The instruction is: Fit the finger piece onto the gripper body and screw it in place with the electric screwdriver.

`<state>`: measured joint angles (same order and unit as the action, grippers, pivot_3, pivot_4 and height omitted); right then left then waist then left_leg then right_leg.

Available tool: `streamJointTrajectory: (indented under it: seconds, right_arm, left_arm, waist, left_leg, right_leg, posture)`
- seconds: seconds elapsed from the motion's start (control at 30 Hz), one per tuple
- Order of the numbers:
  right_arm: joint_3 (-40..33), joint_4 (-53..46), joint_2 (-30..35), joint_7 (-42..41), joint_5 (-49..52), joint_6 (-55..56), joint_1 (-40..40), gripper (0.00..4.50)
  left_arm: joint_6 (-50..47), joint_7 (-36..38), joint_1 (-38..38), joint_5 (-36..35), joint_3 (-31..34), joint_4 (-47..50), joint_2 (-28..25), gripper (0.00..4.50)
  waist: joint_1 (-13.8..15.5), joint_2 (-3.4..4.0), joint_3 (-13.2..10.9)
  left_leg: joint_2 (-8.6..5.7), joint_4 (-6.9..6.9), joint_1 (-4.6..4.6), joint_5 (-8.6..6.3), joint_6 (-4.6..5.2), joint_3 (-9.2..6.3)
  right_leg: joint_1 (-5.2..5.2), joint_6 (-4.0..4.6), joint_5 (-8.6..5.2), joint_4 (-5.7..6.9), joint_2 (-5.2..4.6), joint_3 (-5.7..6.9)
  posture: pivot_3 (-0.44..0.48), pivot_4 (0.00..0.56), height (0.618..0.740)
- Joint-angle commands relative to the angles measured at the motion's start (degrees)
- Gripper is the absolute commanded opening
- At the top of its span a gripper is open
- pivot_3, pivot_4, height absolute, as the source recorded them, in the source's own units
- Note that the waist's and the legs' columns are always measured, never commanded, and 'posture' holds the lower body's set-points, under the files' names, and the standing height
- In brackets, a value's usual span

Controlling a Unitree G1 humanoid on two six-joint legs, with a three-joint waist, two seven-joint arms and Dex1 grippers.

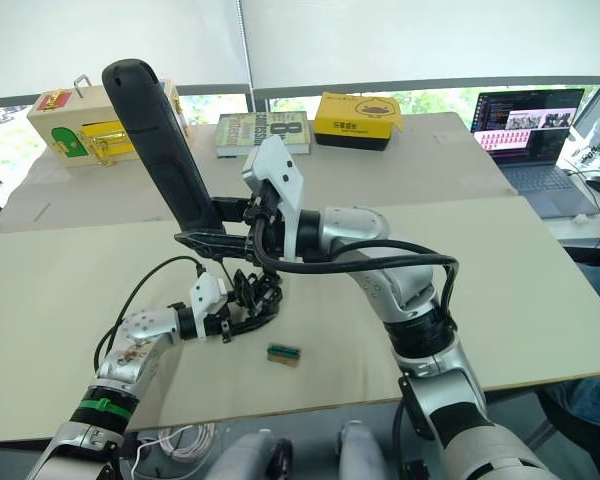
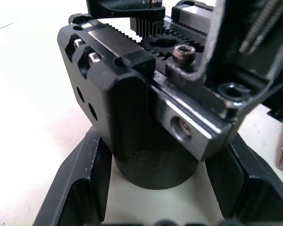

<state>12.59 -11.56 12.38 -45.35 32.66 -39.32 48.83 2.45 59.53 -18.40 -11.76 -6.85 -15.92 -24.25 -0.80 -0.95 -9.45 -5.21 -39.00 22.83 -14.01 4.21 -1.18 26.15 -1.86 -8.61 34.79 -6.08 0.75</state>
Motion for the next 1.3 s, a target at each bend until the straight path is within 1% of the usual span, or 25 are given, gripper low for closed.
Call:
streamJointTrajectory:
  seconds: [0.03, 0.67, 1.3]
  right_arm:
    - [-1.13, -1.38, -0.76, 0.29, 0.37, 0.76, 1.74, 1.92]
    - [-0.50, -0.91, -1.17, 0.24, -0.24, 1.46, 1.10, 1.92]
    - [-0.16, -0.48, -1.35, -0.07, -0.97, 1.84, 0.42, 1.92]
  left_arm:
    - [-1.37, 0.61, 1.49, 0.99, -1.69, -2.27, 0.09, 2.28]
    - [-1.53, 0.45, 1.50, 1.08, -1.69, -2.17, 0.04, 2.28]
    - [-3.79, 0.17, 1.30, 0.85, -1.70, 0.38, -0.21, 2.28]
  waist:
    - [0.01, 0.00, 0.00]
    - [0.01, 0.00, 0.00]
    - [0.02, 0.00, 0.00]
  left_leg:
    - [0.00, 0.00, 0.00, 0.00, 0.00, 0.00]
    - [0.00, 0.00, 0.00, 0.00, 0.00, 0.00]
    - [0.00, 0.00, 0.01, 0.00, 0.00, 0.00]
  right_leg:
    - [0.00, 0.00, 0.00, 0.00, 0.00, 0.00]
    - [0.00, 0.01, -0.01, 0.00, 0.00, 0.00]
    - [0.01, 0.01, -0.01, -0.01, 0.00, 0.01]
  posture:
    - [0.000, 0.150, 0.740]
    - [0.000, 0.150, 0.740]
    - [0.000, 0.150, 0.740]
